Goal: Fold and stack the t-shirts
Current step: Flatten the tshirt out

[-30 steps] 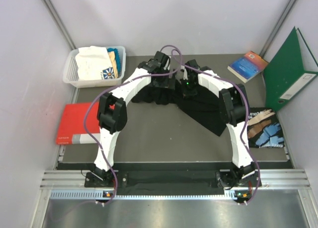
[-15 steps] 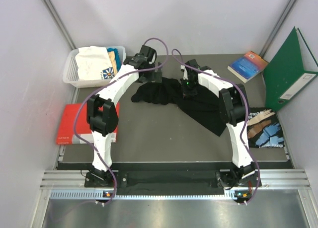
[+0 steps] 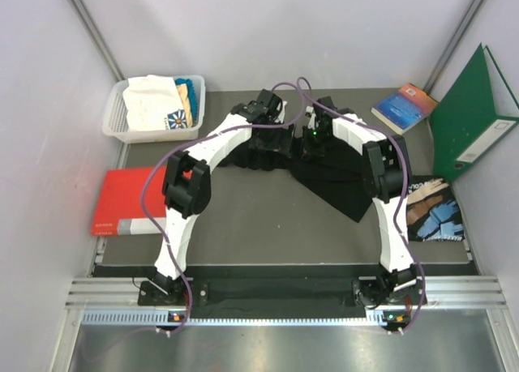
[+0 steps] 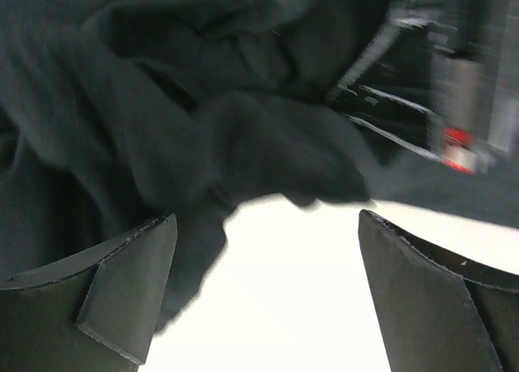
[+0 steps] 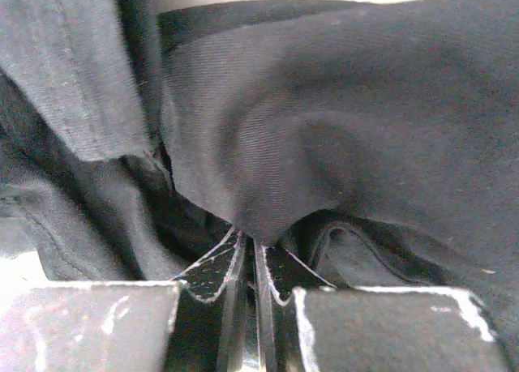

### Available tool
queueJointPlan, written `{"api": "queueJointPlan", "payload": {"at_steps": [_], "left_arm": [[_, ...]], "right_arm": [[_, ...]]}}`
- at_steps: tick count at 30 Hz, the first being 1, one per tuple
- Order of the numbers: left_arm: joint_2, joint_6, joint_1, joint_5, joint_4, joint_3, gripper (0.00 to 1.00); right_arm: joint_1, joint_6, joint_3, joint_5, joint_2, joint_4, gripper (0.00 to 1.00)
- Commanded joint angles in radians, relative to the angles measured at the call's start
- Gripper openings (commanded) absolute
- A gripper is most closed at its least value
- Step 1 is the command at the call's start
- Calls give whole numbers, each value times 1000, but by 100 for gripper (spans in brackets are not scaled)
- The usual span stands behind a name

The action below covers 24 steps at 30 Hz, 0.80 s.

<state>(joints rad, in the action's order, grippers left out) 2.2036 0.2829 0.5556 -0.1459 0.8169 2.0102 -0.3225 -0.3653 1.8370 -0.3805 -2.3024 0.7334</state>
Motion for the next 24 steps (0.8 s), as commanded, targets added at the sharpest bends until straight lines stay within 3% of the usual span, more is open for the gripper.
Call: {"api": "queueJointPlan", "payload": {"at_steps": [1,7,10,12,14,24], "left_arm": [[79,-18,-11,-11,-7,102,97],[156,-8,-16,-14,-18,180,92],[157,-1,-28,-23,-41,186,77],[154,-1,-34,-26,-45,188,29],[139,-1,-36,-2,-41,183,0],[-68,15,-86,51,-26,32,0]], "right_arm": [[16,-24,-44,35,-89,-69,7],[17,-26,-50,26,-84,-71,7],[17,-23,-59,26,-81,-71,7],[17,-15,-71,26,-77,-71,6],[17,-11,-82,26,-75,-69,6],[19,-4,-88,25,-80,-71,7]]}}
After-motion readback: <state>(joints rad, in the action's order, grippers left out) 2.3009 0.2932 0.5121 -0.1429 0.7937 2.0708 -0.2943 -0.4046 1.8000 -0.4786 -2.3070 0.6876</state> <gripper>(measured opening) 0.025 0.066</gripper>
